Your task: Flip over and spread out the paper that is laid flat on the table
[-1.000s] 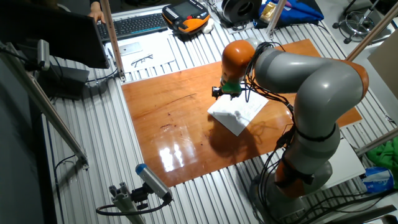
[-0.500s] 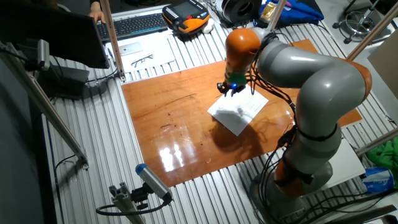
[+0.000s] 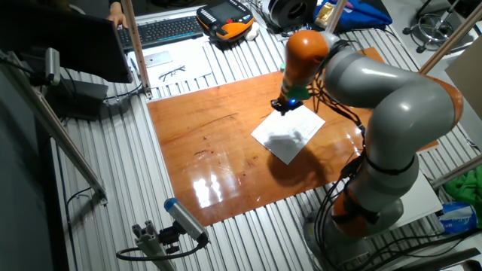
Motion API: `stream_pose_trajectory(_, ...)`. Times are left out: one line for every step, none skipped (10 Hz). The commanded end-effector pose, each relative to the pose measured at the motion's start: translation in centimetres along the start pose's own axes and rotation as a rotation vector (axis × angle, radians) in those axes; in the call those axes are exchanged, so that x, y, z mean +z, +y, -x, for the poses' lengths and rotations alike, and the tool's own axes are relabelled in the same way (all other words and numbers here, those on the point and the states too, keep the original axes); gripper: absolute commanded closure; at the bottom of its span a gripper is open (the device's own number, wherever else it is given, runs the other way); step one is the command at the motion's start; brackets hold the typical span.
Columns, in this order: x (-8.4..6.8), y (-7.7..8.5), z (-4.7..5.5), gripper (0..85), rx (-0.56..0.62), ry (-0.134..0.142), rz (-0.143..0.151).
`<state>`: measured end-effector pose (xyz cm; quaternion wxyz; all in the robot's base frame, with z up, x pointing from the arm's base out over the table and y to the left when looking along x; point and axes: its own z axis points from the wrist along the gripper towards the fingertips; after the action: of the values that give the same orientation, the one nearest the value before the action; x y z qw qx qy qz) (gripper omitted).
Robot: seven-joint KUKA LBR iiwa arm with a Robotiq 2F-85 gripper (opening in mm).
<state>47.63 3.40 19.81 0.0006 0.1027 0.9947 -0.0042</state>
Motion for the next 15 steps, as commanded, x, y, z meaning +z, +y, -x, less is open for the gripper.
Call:
stream_pose_trajectory(-0.8,-0.6,0.0,85.0,-0.008,0.0,-0.006)
stream_pose_trajectory(-1.5,-1.1,-0.2,85.0,-0.018,-0.002,-0.016)
stream_pose_trajectory(-1.9,-1.6,-0.4,85.0,-0.027,0.006,-0.018)
stream_pose_trajectory(-2.5,-2.1,-0.9,85.0,-0.035,0.007,-0.002)
stream_pose_trajectory(-3.2,-2.1,-1.0,85.0,-0.038,0.002,0.003)
stream_pose_trajectory(-3.9,-2.0,-1.0,85.0,-0.039,-0.002,0.004)
stream_pose_trajectory(-4.7,-1.8,-1.1,85.0,-0.036,-0.002,0.004)
stream_pose_trajectory(-5.4,-1.8,-1.1,85.0,-0.036,-0.001,0.004)
stream_pose_trajectory(-5.6,-1.9,-1.0,85.0,-0.039,-0.002,0.007)
stream_pose_trajectory(-5.7,-2.1,-0.9,85.0,-0.045,-0.008,0.008)
stream_pose_trajectory(-5.8,-2.4,-0.7,85.0,-0.054,-0.016,0.008)
stream_pose_trajectory(-6.1,-2.6,-0.6,85.0,-0.065,-0.02,0.001)
stream_pose_trajectory(-6.2,-2.6,-0.6,85.0,-0.073,-0.024,-0.001)
stream_pose_trajectory(-6.2,-2.6,-0.6,85.0,-0.079,-0.029,-0.007)
stream_pose_trajectory(-6.2,-2.6,-0.6,85.0,-0.085,-0.033,-0.011)
